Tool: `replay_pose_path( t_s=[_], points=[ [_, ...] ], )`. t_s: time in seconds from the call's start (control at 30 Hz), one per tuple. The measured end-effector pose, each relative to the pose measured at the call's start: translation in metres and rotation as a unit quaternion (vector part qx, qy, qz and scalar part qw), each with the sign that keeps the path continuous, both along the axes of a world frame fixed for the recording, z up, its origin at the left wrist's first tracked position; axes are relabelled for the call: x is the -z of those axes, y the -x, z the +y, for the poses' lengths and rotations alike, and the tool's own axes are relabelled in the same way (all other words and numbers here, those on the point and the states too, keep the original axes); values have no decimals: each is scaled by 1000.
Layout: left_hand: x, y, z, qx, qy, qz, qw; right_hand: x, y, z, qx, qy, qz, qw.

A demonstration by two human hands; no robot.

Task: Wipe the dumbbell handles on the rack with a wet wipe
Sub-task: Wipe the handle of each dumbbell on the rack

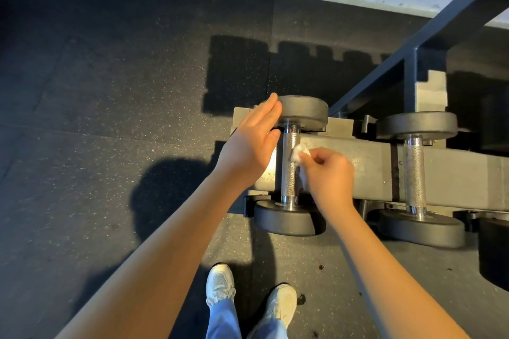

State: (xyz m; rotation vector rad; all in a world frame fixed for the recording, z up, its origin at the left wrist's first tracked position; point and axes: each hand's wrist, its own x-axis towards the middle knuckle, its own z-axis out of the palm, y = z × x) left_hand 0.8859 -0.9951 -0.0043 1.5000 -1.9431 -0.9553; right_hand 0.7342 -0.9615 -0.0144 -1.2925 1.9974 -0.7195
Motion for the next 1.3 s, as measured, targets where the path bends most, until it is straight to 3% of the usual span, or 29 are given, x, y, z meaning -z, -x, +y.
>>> replay_pose_path(
  t_s=[0.13,0.33,0.6,0.83,1.1,1.3],
  points=[
    [1,0,1,-5,3,2,1000,2,-3,-3,13,23,4,1000],
    [2,1,2,-5,-2,33,999,2,2,37,-83,18,61,995],
    [2,-2,1,0,-4,27,1000,0,-21,-31,36,125,68,989],
    [4,-4,0,11,-12,49,999,8,-12,18,-104,153,139,973],
    [4,-7,-2,22,-5,29,999,4,-18,-30,-37,165,140,976],
    [5,-8,-2,24,-3,33,999,4,-2,26,-124,122,123,977]
  ],
)
